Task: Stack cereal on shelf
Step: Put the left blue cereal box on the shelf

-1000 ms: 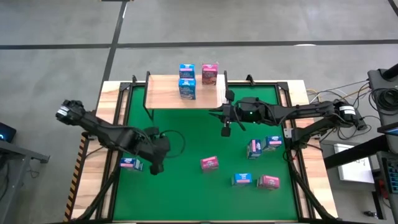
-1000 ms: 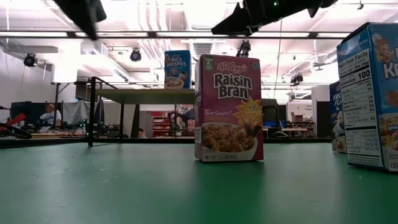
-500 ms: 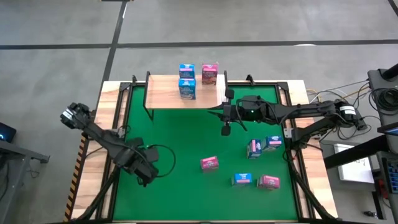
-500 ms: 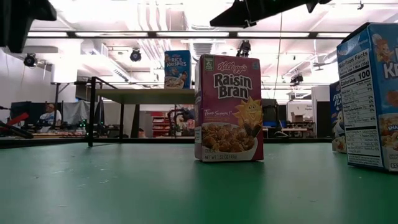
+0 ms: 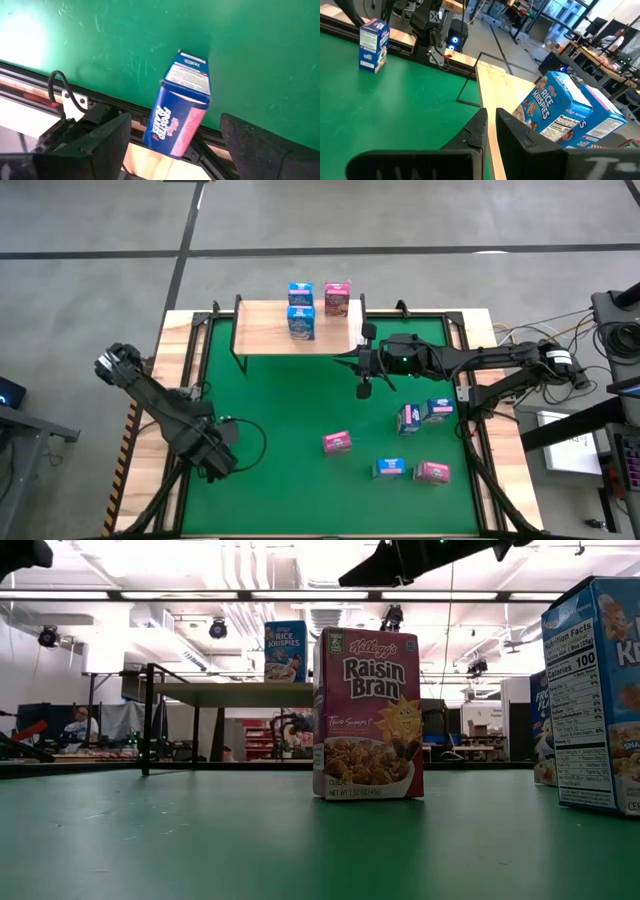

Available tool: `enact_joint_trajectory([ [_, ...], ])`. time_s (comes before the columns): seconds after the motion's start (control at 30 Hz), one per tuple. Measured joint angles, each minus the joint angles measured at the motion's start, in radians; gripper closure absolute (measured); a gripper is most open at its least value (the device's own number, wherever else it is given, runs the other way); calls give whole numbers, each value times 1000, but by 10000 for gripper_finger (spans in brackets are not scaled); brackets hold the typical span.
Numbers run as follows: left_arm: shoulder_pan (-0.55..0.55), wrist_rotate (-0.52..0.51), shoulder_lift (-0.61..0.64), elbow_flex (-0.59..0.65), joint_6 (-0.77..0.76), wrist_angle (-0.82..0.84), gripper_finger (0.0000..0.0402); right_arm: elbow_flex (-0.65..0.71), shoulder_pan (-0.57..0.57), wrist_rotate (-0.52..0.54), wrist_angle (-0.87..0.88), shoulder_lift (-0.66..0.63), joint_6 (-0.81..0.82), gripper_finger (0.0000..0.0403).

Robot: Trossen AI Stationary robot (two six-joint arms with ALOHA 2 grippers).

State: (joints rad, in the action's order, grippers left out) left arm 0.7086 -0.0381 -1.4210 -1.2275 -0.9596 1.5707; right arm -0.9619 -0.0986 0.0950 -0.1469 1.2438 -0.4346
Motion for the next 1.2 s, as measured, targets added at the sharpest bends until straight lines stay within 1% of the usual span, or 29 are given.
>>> enact_joint_trajectory([
  [0.2,0,0,71,49,-9,-21,113,0,-3,0,16,0,-4,376],
  [0.33,2,29,105,117,-11,-121,113,0,-15,0,24,1,7,376],
  [0.43,6,30,122,167,-8,-194,113,0,-27,0,39,1,22,376],
  [0.67,9,50,132,244,20,-210,121,8,-46,0,42,3,52,376],
  [0.8,10,51,131,246,35,-224,147,14,-46,0,42,3,55,376],
  [1.07,10,57,131,242,28,-235,230,14,-46,1,64,3,61,376],
  [1.2,10,58,131,241,13,-246,255,14,-46,1,67,3,76,376],
])
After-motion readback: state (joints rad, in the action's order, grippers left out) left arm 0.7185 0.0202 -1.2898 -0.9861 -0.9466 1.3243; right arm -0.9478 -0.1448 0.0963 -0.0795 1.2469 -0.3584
